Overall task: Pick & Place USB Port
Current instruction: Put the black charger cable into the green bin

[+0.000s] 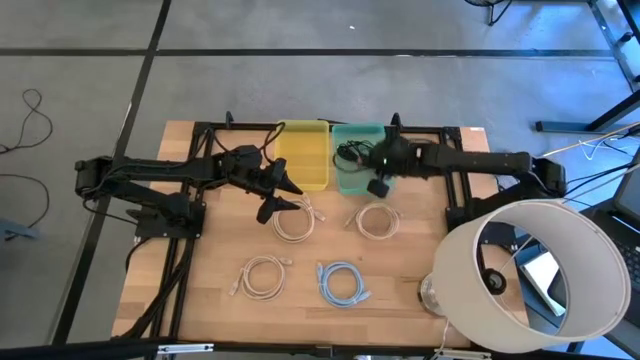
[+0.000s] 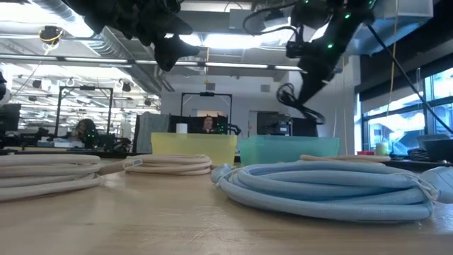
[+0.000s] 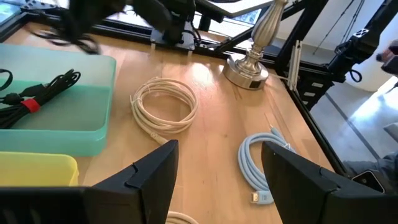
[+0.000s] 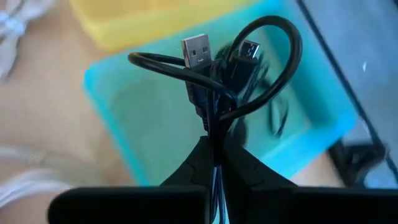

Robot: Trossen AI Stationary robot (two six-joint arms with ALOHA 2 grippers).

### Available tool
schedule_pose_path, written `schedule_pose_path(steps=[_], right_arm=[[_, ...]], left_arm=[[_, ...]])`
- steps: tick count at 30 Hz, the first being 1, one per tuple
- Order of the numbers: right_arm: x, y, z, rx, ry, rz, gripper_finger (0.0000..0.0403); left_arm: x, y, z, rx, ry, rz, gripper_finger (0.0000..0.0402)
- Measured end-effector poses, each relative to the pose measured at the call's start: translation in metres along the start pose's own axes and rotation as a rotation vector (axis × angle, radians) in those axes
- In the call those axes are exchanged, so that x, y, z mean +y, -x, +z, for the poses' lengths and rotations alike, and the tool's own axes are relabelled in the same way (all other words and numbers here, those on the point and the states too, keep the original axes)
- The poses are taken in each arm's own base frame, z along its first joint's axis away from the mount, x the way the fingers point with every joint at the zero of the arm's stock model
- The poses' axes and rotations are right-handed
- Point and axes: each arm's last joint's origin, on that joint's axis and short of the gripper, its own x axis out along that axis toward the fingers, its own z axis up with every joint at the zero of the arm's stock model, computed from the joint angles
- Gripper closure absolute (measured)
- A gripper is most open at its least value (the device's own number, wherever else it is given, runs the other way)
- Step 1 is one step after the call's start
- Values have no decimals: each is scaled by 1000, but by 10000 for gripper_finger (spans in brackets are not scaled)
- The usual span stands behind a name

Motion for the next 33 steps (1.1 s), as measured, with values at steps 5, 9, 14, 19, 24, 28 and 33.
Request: schedule_pose_path(steps=[5, 9, 14, 19, 24, 28, 33], right_arm=[[-28, -20, 12, -94, -10, 78, 392], [-37, -50, 9, -33, 5, 95, 392], [-32, -89, -2, 92, 35, 127, 392], [-24, -120, -13, 185, 69, 149, 392], [-21, -134, -18, 214, 71, 168, 392], [-21, -134, -14, 174, 67, 154, 383], [-25, -127, -7, 155, 72, 125, 306]], left_arm=[[0, 0, 2, -16, 8, -2, 178], [0, 0, 2, -22, 9, -3, 178], [0, 0, 2, -23, 10, -3, 178], [0, 0, 2, -22, 11, -2, 178], [0, 0, 2, -23, 33, -2, 178], [0, 0, 2, -22, 33, -2, 178], [0, 0, 2, -23, 37, -3, 178]])
